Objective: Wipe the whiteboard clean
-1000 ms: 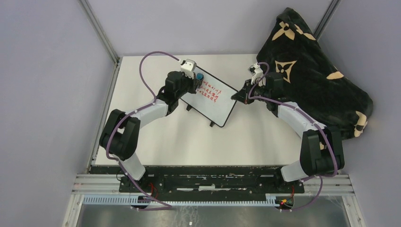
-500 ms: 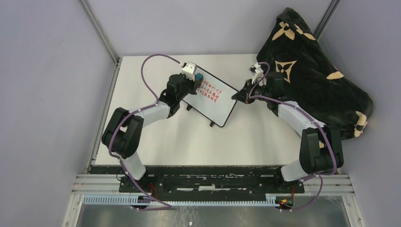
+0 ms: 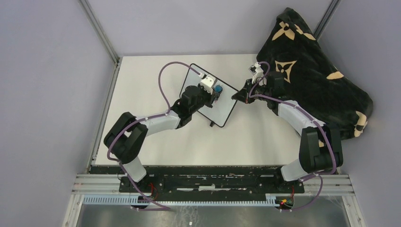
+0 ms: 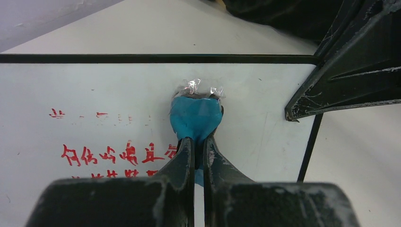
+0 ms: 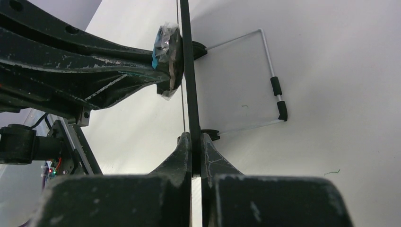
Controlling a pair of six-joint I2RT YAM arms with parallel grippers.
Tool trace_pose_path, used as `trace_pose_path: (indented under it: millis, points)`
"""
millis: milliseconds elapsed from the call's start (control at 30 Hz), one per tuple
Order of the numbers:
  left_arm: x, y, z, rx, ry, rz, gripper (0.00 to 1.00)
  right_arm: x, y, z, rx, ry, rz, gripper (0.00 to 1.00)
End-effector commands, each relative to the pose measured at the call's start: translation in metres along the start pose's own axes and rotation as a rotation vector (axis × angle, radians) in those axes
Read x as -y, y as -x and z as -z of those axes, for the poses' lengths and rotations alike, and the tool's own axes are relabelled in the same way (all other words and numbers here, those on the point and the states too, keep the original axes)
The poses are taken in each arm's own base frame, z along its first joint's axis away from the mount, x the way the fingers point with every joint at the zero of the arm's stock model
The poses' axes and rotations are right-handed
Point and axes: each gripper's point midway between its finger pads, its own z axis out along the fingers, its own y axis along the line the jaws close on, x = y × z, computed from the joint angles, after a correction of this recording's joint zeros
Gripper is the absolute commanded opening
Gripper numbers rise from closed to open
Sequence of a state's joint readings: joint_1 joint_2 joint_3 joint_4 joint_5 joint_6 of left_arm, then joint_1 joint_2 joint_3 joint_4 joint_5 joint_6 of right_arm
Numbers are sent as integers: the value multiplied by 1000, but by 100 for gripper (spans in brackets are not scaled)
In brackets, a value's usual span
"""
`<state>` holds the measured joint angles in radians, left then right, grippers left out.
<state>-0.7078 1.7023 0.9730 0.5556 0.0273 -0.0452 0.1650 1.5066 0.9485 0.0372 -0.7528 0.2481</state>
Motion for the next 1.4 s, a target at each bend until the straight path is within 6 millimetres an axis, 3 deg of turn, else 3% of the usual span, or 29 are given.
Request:
trace_pose_path:
  millis: [0,133,333,467,733,900,1200,1367]
  points:
    - [-2,18,-3,31,17,-51,3,13,-28,-3,-90,-42,-2,1]
    - [-45,25,-6,32,82,-40,3,13,-30,-3,-92,-40,-3,1]
    - [-135,33,-10,35,226,-39,3,12,-30,-5,-93,-28,0,1]
    - [-156,34,-16,18,250,-56,3,12,-30,-6,-95,-28,0,1]
    - [-124,23,-19,3,187,-50,3,10,-28,-6,-94,-20,5,1]
    - [-83,18,-16,-6,121,-50,3,9,-29,-7,-97,-17,5,1]
    - [7,13,4,-11,-42,-61,3,6,-27,-8,-96,-11,10,1]
    - [29,21,14,3,-87,-57,3,6,-29,-8,-101,-13,9,1]
